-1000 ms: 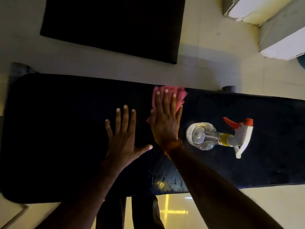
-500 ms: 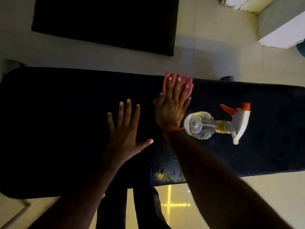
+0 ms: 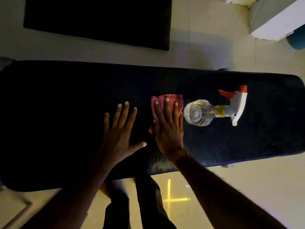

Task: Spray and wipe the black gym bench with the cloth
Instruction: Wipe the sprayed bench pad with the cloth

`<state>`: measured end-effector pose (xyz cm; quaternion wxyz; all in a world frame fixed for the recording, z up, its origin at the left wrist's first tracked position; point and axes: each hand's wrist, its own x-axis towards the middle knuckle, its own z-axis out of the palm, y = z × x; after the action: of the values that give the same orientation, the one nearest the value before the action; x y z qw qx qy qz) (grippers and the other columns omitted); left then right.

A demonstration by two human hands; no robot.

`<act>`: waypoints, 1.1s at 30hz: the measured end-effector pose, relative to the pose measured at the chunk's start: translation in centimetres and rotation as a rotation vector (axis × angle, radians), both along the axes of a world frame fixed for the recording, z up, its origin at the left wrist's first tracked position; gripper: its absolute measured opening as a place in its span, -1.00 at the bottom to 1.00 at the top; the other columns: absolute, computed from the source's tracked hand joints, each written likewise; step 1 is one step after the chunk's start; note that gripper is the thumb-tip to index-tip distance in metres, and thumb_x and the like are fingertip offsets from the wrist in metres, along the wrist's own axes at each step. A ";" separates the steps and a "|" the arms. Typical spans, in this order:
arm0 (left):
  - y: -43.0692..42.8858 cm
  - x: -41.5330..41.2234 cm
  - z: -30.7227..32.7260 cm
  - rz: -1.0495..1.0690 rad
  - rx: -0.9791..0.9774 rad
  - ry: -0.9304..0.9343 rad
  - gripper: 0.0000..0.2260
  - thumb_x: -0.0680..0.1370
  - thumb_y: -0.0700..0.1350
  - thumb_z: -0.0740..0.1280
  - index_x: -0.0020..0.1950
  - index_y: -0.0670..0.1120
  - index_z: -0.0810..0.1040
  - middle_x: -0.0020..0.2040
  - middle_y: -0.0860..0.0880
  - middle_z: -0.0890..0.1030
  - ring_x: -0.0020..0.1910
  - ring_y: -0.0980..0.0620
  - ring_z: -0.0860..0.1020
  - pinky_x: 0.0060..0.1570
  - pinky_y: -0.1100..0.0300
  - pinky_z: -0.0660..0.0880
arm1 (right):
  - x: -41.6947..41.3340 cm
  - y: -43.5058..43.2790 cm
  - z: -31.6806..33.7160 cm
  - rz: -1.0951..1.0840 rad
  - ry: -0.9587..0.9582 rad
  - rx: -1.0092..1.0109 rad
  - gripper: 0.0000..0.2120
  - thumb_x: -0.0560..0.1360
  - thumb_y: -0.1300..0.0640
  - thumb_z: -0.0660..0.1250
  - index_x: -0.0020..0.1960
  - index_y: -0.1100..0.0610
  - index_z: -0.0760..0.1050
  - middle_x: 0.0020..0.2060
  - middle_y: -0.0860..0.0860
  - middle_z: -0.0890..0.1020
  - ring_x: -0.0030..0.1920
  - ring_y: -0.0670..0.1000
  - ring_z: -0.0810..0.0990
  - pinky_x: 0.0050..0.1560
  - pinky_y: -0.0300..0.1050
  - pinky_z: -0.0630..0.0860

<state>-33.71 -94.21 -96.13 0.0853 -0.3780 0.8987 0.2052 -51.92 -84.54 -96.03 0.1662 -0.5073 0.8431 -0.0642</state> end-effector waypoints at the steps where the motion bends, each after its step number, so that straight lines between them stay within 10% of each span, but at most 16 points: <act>1: 0.1 0.2 0.0 0.002 0.004 0.009 0.07 0.38 0.62 0.04 0.69 -0.01 -0.07 0.70 -0.11 -0.15 0.67 -0.12 -0.16 0.54 -0.33 -0.11 | -0.3 -0.2 -0.2 -0.021 0.016 0.008 -0.43 0.73 -0.10 -0.06 0.70 -0.05 -0.05 0.70 0.07 -0.08 0.68 0.23 -0.19 0.64 0.31 -0.04; 4: 0.3 1.2 0.1 0.020 0.004 0.002 0.07 0.37 0.62 0.04 0.69 -0.02 -0.07 0.69 -0.13 -0.13 0.67 -0.14 -0.14 0.55 -0.33 -0.09 | 2.6 -2.1 -0.2 -0.199 -0.008 0.021 -0.43 0.74 -0.09 -0.02 0.70 -0.07 -0.07 0.69 0.03 -0.13 0.68 0.21 -0.21 0.64 0.33 -0.12; 8: 0.3 4.1 0.3 0.043 -0.008 0.019 0.07 0.38 0.61 0.05 0.69 -0.03 -0.05 0.70 -0.14 -0.11 0.67 -0.15 -0.10 0.55 -0.34 -0.05 | 3.2 -1.6 -0.8 0.165 0.074 -0.042 -0.43 0.72 -0.12 -0.04 0.70 -0.09 -0.03 0.70 0.00 -0.05 0.69 0.18 -0.15 0.60 0.42 -0.07; 12: -0.2 8.3 0.5 0.090 -0.032 0.016 0.06 0.40 0.64 -0.01 0.69 -0.03 -0.06 0.70 -0.13 -0.09 0.68 -0.14 -0.09 0.54 -0.33 -0.06 | 6.8 -4.0 -0.2 -0.183 0.008 0.001 -0.43 0.73 -0.08 -0.03 0.70 -0.09 -0.08 0.70 -0.02 -0.10 0.68 0.21 -0.18 0.60 0.43 -0.15; 16: -0.3 11.3 0.9 0.121 -0.043 -0.027 0.09 0.36 0.62 0.05 0.69 -0.04 -0.05 0.70 -0.14 -0.07 0.67 -0.15 -0.07 0.53 -0.37 -0.01 | 8.1 -3.9 -0.3 0.392 0.069 -0.068 -0.42 0.70 -0.11 -0.05 0.70 -0.07 0.00 0.70 -0.03 -0.02 0.69 0.20 -0.12 0.59 0.44 -0.04; 20: -0.8 14.7 1.0 0.197 -0.040 -0.030 0.10 0.35 0.62 0.08 0.69 -0.02 -0.08 0.70 -0.11 -0.10 0.68 -0.13 -0.10 0.52 -0.38 -0.02 | 12.3 -6.3 -0.1 -0.013 0.031 0.014 -0.43 0.72 -0.09 -0.05 0.70 -0.08 -0.10 0.70 -0.06 -0.08 0.69 0.18 -0.19 0.61 0.42 -0.17; 24: -0.9 17.2 1.4 0.246 -0.034 0.014 0.10 0.36 0.65 -0.01 0.69 -0.03 -0.05 0.70 -0.11 -0.08 0.68 -0.14 -0.09 0.53 -0.34 -0.04 | 12.4 -7.0 -0.4 0.530 0.092 -0.086 -0.43 0.71 -0.07 0.01 0.70 -0.06 0.02 0.69 -0.05 0.04 0.69 0.18 -0.08 0.57 0.44 0.01; 28: -0.8 19.5 1.4 0.329 -0.024 0.023 0.11 0.35 0.66 -0.02 0.69 -0.03 -0.07 0.70 -0.11 -0.10 0.68 -0.14 -0.11 0.54 -0.32 -0.10 | 17.2 -9.4 0.0 0.045 0.038 -0.019 -0.44 0.73 -0.09 -0.04 0.70 -0.09 -0.05 0.69 -0.11 -0.07 0.69 0.17 -0.16 0.60 0.43 -0.15; 33: -0.7 21.4 1.3 0.409 -0.011 0.045 0.14 0.33 0.68 0.00 0.69 -0.02 -0.09 0.70 -0.09 -0.14 0.67 -0.13 -0.15 0.54 -0.34 -0.08 | 17.7 -10.9 -0.4 0.539 0.069 -0.101 -0.44 0.72 -0.06 -0.02 0.70 -0.09 0.00 0.70 -0.08 -0.01 0.69 0.15 -0.14 0.59 0.44 -0.05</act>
<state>-12.32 -94.87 -94.83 0.0197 -0.5483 0.8061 0.2217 -34.18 -95.41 -96.41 0.1231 -0.7228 0.6786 -0.0424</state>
